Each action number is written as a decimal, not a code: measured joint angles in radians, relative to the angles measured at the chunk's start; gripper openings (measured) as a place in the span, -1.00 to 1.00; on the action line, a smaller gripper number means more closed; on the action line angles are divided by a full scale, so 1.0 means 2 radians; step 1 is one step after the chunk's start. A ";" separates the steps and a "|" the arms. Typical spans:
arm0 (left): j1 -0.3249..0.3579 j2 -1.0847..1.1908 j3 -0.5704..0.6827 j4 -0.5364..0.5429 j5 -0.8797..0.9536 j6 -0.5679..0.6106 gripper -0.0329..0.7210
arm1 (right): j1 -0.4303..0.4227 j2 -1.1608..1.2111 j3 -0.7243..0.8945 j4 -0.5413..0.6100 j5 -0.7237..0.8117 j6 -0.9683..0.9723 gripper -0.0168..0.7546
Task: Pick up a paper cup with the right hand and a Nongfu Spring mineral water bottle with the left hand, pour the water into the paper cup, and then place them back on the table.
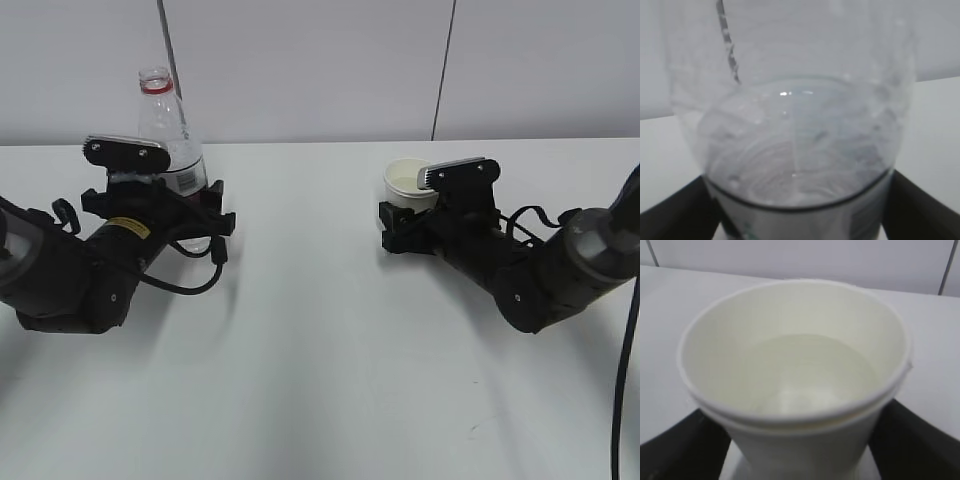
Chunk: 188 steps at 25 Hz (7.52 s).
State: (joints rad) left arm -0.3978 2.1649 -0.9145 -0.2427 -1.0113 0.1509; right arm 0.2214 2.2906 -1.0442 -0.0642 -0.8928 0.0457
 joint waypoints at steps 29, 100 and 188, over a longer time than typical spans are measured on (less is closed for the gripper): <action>-0.003 -0.010 0.011 -0.006 0.000 0.005 0.59 | 0.000 -0.115 0.130 -0.003 0.014 0.000 0.59; 0.198 -0.245 -0.315 0.081 1.083 0.004 0.59 | 0.000 -0.342 -0.238 0.046 0.932 0.001 0.58; 0.188 -1.091 0.204 0.077 1.066 -0.009 0.42 | -0.030 -1.148 0.271 0.054 1.024 -0.053 0.57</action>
State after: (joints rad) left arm -0.0218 -0.0178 -0.5074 -0.0895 1.1203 0.1324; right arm 0.1614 -0.0050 -0.5030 0.0438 1.1550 -0.0596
